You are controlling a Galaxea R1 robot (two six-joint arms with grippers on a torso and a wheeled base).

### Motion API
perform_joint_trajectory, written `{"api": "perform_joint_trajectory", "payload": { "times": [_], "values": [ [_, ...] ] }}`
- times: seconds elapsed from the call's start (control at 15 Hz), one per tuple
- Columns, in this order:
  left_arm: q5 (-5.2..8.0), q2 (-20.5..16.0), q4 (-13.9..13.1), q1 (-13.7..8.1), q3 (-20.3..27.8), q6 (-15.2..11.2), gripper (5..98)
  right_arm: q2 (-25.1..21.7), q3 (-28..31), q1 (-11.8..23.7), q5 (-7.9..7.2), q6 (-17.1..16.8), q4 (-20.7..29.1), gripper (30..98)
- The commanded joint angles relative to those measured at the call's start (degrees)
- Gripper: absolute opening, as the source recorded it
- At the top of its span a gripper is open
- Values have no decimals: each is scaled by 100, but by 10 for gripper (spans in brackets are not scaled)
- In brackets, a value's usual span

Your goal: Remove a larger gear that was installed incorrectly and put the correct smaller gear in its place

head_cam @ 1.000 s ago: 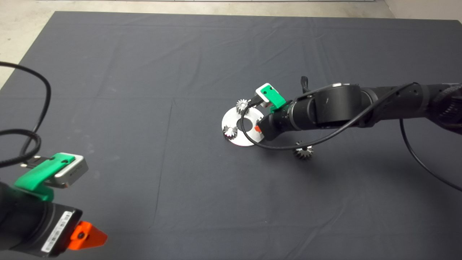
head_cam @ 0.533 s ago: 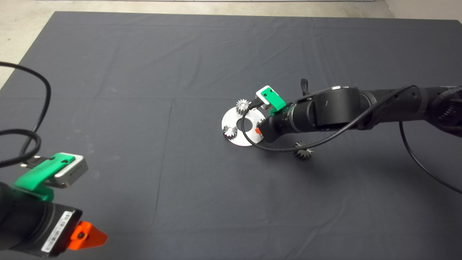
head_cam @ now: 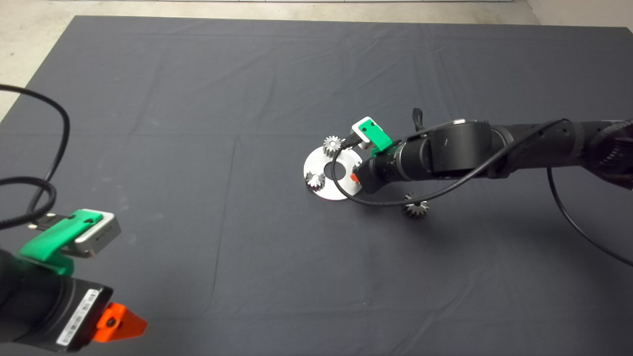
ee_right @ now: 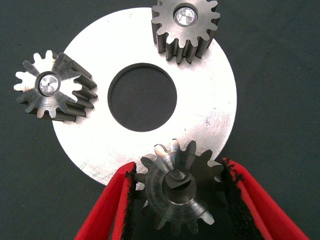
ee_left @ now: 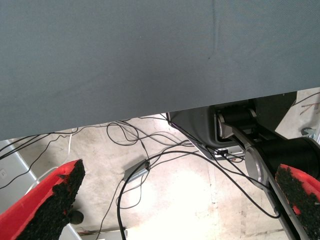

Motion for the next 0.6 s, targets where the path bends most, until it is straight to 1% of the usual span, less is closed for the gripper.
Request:
{"api": "perform_joint_trajectory", "payload": {
  "times": [0.0,0.53],
  "values": [
    [14,-16,-93,-54,89,8,983,8,-13,121,64,36,-221,404],
    [6,-16,-93,-54,89,8,983,43,-58,112,64,36,-292,404]
  ]
}}
